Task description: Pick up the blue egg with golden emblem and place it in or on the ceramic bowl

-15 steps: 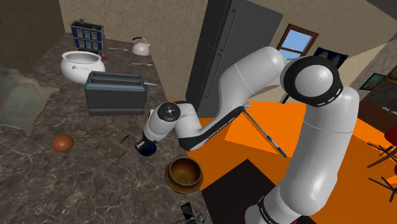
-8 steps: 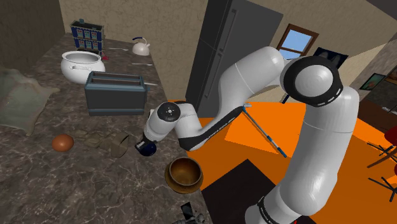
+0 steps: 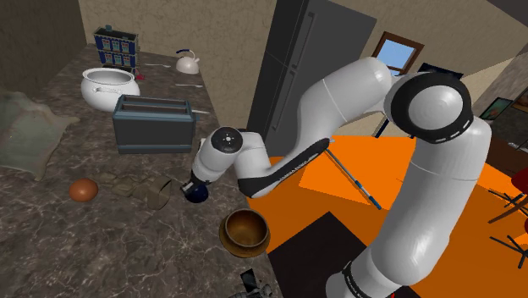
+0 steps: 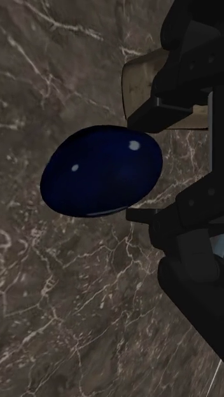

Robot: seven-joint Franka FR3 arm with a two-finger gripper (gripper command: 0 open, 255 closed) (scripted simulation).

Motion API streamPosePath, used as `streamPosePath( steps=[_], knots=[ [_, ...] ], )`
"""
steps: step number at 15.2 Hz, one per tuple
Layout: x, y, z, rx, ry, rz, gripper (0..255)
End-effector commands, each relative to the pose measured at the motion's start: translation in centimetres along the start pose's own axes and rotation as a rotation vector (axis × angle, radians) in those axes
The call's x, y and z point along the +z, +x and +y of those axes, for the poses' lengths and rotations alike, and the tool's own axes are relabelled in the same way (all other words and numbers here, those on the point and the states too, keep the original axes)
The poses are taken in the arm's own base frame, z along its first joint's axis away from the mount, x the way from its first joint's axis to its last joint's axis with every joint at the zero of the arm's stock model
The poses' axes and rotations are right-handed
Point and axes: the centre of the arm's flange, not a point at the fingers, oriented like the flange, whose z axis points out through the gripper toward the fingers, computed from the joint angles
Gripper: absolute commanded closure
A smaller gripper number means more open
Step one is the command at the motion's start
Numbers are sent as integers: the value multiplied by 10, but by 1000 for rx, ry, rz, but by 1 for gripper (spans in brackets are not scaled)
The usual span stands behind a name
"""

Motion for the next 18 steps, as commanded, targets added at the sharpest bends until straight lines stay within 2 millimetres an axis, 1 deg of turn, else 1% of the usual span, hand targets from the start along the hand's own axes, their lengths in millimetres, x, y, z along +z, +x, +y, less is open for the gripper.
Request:
streamPosePath(
  steps=[1,18],
  knots=[
    [-9,6,1,0,0,0,255],
    [-89,43,17,0,0,0,255]
  ],
)
